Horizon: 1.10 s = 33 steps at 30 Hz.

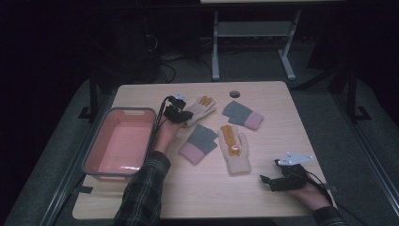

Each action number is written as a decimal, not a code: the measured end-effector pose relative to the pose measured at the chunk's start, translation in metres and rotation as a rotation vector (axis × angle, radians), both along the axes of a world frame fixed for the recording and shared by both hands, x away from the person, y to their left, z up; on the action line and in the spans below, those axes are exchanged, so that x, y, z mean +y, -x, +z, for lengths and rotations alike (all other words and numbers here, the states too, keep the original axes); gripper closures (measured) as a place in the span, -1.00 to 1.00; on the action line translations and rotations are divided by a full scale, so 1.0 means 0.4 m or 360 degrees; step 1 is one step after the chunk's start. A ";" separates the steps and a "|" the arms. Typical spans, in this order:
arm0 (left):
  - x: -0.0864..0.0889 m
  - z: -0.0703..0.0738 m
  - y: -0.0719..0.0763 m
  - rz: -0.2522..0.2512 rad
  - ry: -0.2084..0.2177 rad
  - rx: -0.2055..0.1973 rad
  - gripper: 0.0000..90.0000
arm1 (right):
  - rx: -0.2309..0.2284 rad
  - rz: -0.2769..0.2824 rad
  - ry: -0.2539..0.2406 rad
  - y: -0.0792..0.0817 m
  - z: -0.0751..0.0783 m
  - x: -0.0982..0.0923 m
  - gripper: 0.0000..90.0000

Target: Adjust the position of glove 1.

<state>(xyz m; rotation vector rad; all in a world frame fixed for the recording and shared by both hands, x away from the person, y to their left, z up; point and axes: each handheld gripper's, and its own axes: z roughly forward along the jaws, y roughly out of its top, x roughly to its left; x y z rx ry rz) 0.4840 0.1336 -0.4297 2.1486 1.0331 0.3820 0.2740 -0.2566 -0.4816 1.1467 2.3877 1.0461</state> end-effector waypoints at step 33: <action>0.018 0.197 0.163 -0.0279 0.0333 -0.0113 0.90 | -0.0001 0.0000 0.0001 0.000 0.000 0.000 -0.71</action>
